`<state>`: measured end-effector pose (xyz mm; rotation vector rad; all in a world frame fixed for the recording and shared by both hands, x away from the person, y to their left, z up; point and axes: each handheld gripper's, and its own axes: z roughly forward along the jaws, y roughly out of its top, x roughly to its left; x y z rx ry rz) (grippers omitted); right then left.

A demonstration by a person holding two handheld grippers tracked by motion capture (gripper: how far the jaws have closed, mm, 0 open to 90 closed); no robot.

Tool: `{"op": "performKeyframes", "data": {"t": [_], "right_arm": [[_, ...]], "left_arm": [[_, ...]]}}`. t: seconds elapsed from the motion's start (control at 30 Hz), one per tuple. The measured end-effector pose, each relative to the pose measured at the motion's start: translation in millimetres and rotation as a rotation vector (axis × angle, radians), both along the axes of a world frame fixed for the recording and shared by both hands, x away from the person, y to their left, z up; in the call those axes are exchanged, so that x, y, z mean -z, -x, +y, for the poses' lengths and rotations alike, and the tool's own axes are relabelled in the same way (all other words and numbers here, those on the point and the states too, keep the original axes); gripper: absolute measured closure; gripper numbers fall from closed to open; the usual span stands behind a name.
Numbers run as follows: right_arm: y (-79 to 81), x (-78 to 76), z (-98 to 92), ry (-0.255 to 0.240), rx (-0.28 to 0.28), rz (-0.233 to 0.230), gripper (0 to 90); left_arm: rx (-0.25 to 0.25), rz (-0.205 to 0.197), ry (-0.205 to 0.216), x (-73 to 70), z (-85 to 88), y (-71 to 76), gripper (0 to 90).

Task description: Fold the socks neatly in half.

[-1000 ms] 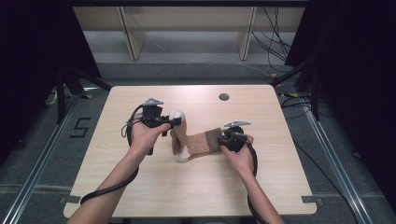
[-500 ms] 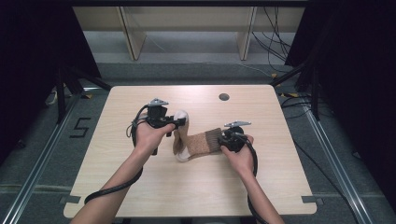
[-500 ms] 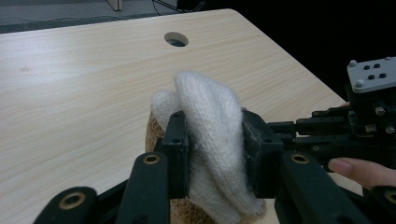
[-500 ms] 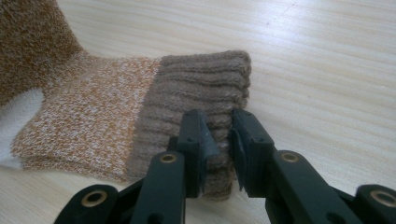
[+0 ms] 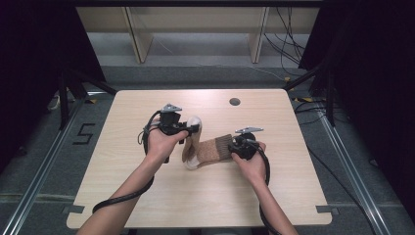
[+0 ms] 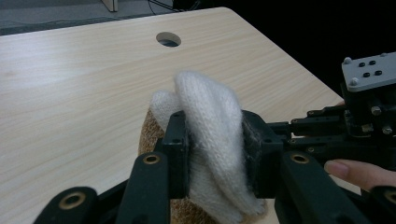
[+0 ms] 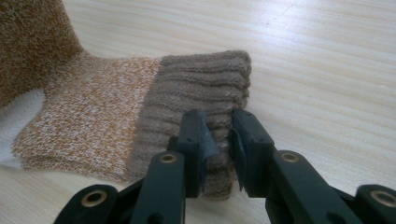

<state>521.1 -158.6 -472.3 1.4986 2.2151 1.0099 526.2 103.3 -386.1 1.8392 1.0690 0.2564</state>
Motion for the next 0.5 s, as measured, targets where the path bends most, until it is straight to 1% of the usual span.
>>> {"op": "performKeyframes", "data": {"t": [0.03,0.1,0.13,0.17,0.2,0.43,0.5], "right_arm": [[0.2,0.0,-0.2,-0.002,0.002,0.001,74.2],[0.2,0.1,-0.4,-0.002,0.002,0.0,74.2],[0.3,0.0,-0.5,0.0,0.004,-0.001,74.2],[0.5,-0.3,-0.5,0.007,0.006,-0.001,74.2],[0.8,-0.8,-0.7,0.014,0.008,-0.001,74.2],[0.9,-0.7,-0.7,0.013,0.009,-0.001,74.2],[1.0,-0.6,-0.9,0.013,0.009,-0.002,74.2]], "left_arm": [[-0.005,-0.002,0.007,0.1,-1.9,0.3,65.5],[-0.003,-0.004,0.008,0.4,-2.4,0.2,65.6],[0.007,-0.003,-0.004,0.2,-2.0,0.1,65.6],[0.0,-0.002,0.013,0.6,-3.8,0.2,65.5],[-0.002,-0.003,0.008,0.5,-4.8,0.5,65.5],[0.004,0.0,0.009,0.9,-7.4,0.2,65.6],[0.011,0.001,-0.002,1.2,-7.9,0.0,65.5]]}}
